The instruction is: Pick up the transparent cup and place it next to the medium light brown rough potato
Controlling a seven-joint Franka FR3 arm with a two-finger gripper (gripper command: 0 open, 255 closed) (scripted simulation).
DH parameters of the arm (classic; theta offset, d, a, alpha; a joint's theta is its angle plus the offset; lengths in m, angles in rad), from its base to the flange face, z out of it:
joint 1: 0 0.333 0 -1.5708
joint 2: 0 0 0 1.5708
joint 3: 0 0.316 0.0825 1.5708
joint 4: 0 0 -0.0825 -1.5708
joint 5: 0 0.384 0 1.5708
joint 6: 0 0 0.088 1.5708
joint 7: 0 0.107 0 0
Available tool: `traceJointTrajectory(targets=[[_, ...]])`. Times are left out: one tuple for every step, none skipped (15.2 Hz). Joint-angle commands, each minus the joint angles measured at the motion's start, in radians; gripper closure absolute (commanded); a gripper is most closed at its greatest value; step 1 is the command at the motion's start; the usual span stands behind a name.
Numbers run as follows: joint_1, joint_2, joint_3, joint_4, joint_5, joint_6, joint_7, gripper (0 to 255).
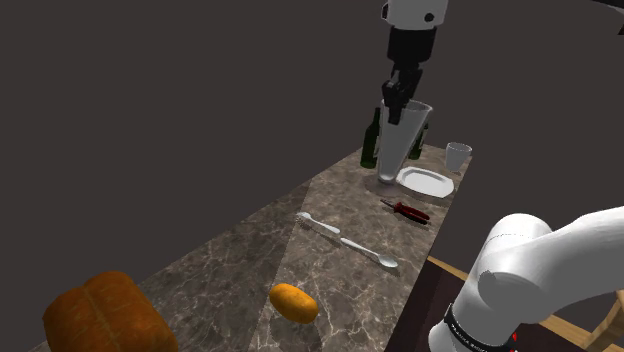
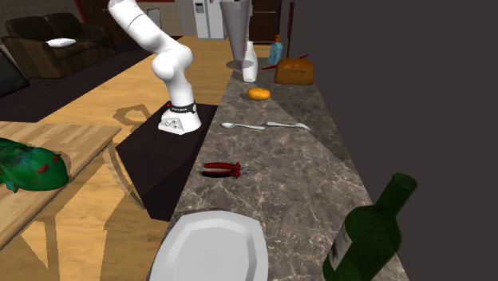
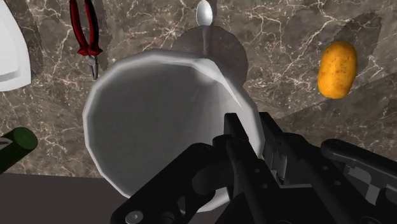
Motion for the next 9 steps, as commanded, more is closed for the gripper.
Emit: traceJointTrajectory(targets=[[0.009,-0.037,0.034,-0.009,0.025,-0.032,0.036,255],[0.014,-0.054,0.051,-0.014,0.039,-0.045,0.055,255],[0.019,-0.07,0.069,-0.018,0.053,-0.059,0.073,255],[0.023,-0.085,0.086,-0.021,0.068,-0.072,0.092,255],[0.028,-0.1,0.104,-0.023,0.084,-0.086,0.112,255],[0.032,-0.113,0.122,-0.024,0.1,-0.1,0.131,255],[0.036,-0.126,0.141,-0.023,0.116,-0.113,0.15,255],[0.039,-0.138,0.159,-0.022,0.133,-0.127,0.17,255],[0.043,-0.149,0.178,-0.019,0.151,-0.14,0.19,255]])
